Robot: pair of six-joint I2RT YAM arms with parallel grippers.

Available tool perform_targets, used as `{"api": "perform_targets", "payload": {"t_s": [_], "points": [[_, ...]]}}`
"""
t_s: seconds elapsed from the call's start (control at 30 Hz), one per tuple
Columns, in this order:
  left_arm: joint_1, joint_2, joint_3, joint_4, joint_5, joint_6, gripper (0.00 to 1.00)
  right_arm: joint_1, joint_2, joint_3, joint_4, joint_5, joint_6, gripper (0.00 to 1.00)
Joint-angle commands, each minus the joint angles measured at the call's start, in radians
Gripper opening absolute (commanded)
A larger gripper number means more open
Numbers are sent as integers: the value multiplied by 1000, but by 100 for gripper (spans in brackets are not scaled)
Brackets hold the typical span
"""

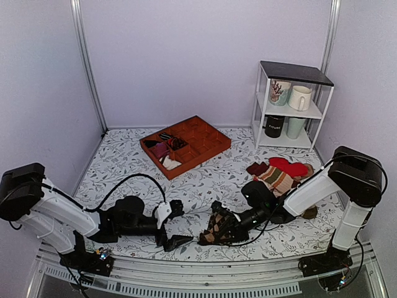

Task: Roll the socks
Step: Roll a pair of socks at the center of the board.

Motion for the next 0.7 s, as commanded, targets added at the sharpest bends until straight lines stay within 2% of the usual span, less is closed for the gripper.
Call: {"api": "perform_targets", "payload": {"t_s": [0.0,0.13,0.37,0.47,0.57,0.67], "points": [[12,41,-72,328,217,86,100,3,49,16,-161,-132,-78,14],[-8,139,-27,332,333,101,100,2,95,92,-241,-184,-155,14],[-39,254,23,301,352,119,98,3,160,189,-331,-188,-234,15],[-46,285,41,274,350,118,93,3,171,192,-333,-187,-234,15],[-48,320,77,222,334,116,81,2,175,184,-330,-185,-228,14],[-50,352,97,218,308,104,78,2,175,178,-328,-180,-221,15]]}}
